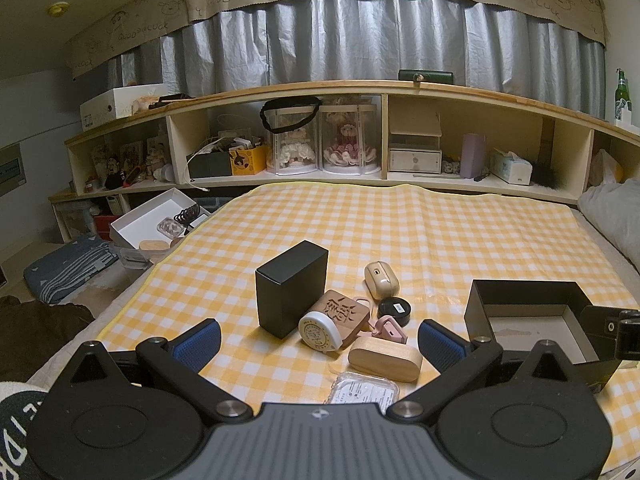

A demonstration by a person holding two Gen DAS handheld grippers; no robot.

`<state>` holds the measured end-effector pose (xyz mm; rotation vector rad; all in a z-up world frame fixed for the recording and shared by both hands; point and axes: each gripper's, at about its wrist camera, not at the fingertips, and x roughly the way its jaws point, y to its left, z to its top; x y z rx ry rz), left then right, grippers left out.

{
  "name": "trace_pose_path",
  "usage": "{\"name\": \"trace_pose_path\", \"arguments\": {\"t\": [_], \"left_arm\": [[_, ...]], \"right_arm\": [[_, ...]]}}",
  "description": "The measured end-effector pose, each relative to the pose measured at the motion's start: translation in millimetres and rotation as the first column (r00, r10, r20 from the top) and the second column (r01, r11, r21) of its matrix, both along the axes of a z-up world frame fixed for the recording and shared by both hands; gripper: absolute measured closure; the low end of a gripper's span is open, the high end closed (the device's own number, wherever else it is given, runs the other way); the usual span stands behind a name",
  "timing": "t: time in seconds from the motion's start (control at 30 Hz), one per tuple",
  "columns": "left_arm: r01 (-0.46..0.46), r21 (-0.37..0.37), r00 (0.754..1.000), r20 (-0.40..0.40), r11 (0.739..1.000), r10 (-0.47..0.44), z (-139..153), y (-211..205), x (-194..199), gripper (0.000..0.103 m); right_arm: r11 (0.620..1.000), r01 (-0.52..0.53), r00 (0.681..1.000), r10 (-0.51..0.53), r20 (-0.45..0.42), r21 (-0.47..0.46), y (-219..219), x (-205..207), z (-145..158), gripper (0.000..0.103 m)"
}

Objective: Organize rigid objects

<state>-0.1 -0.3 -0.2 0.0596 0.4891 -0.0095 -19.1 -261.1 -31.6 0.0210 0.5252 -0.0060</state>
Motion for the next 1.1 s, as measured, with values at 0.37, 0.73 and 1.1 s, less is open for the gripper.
{"name": "trace_pose_path", "arguments": {"t": [0.37,0.73,1.1], "left_arm": [[-0.001,0.0,1.0,0.0,1.0,0.001,0,0,0,0.0],[0.0,0.002,1.0,0.0,1.0,0.0,0,0,0,0.0],[0.007,-0.032,1.0,-0.005,0.999,-0.007,2,0,2,0.0]], "right_arm": [[1.0,0.0,1.0,0.0,-0.001,0.0,1,0,0,0.0],[1.0,0.001,1.0,-0.001,-0.003,0.001,0,0,2,0.0],[0.993,0.04,0.999,-0.044,0.032,0.115,-11,-2,-2,0.0]]}}
